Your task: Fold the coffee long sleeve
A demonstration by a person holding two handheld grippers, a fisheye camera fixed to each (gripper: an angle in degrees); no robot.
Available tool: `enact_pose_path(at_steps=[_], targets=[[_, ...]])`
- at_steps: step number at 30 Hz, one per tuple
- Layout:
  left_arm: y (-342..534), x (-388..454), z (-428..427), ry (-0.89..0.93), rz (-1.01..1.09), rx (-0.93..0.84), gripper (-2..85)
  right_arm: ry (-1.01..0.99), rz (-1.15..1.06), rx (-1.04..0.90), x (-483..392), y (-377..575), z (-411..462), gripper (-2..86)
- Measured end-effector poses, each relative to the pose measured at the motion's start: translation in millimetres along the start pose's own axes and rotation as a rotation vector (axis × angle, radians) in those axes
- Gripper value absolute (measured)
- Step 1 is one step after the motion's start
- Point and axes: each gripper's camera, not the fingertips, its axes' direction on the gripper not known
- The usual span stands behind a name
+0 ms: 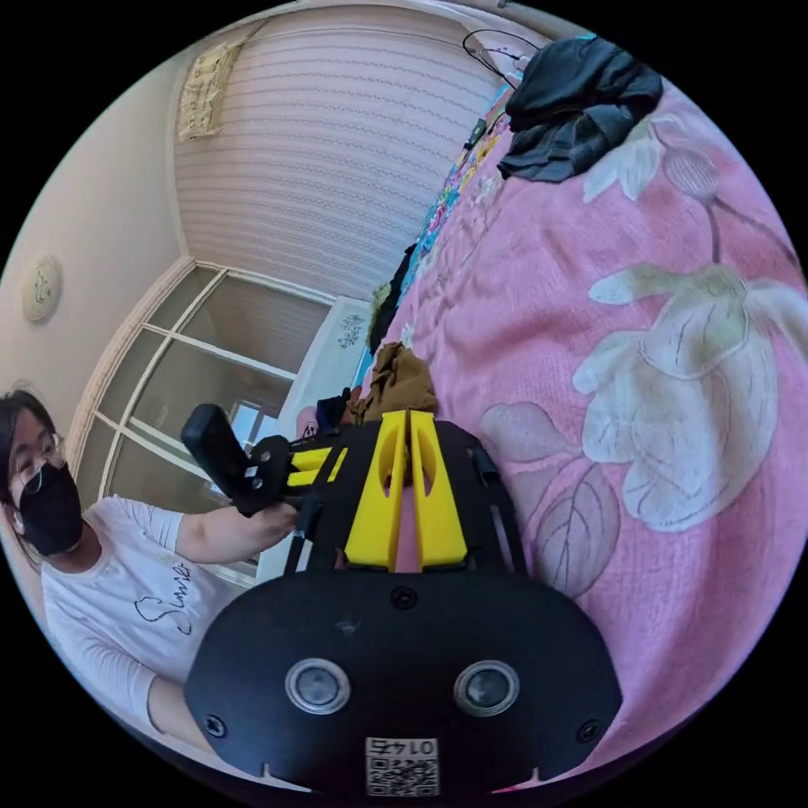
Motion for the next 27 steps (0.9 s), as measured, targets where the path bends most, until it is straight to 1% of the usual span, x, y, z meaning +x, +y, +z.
enact_pose_path(at_steps=[1,2,4,6,7,9,10,12,14,15,18,20,21,22,24,27], targets=[[-9,4,-10,0.056,0.018,0.081,0.3,0.056,-0.022,0.037,-14,-6,-21,0.1],[-15,6,-14,0.084,0.024,0.114,-0.1,0.064,-0.029,0.056,-20,-10,-34,0.1],[-45,15,-27,0.122,0.04,0.239,-0.7,0.032,-0.065,0.147,-34,-27,-90,0.0],[-71,19,-28,0.145,0.029,0.327,-0.9,0.028,-0.086,0.236,-35,-35,-130,-0.1],[-87,20,-21,0.163,0.012,0.34,-0.9,0.026,-0.101,0.278,-33,-36,-150,0.0],[-106,18,-4,0.22,-0.015,0.309,-1.0,0.07,-0.092,0.308,-26,-27,-168,-0.1],[-112,17,4,0.265,-0.019,0.286,-1.0,0.111,-0.021,0.344,-19,-20,-180,-0.1],[-114,15,7,0.304,-0.013,0.292,-1.0,0.074,0.013,0.397,-15,-19,-200,0.0],[-112,13,2,0.325,-0.006,0.326,-0.9,0.094,0.025,0.465,-19,-19,-217,0.1],[-111,10,-2,0.335,-0.004,0.329,-0.9,0.134,0.044,0.489,-24,-19,-224,0.1],[-105,-3,-12,0.333,-0.002,0.324,-0.6,0.182,0.053,0.527,-38,-23,-236,0.6],[-99,-13,-15,0.299,0.005,0.324,0.0,0.203,0.09,0.521,-40,-27,-239,1.2],[-97,-20,-14,0.244,0.006,0.31,0.4,0.185,0.117,0.507,-37,-31,-241,1.7],[-98,-26,-11,0.187,0.001,0.288,0.8,0.136,0.139,0.504,-32,-34,-244,2.7],[-106,-35,-6,0.162,-0.006,0.257,1.4,0.075,0.138,0.512,-33,-35,-251,5.5],[-134,-41,-4,0.104,0.011,0.259,2.4,0.124,0.146,0.446,-48,-40,-261,7.9]])
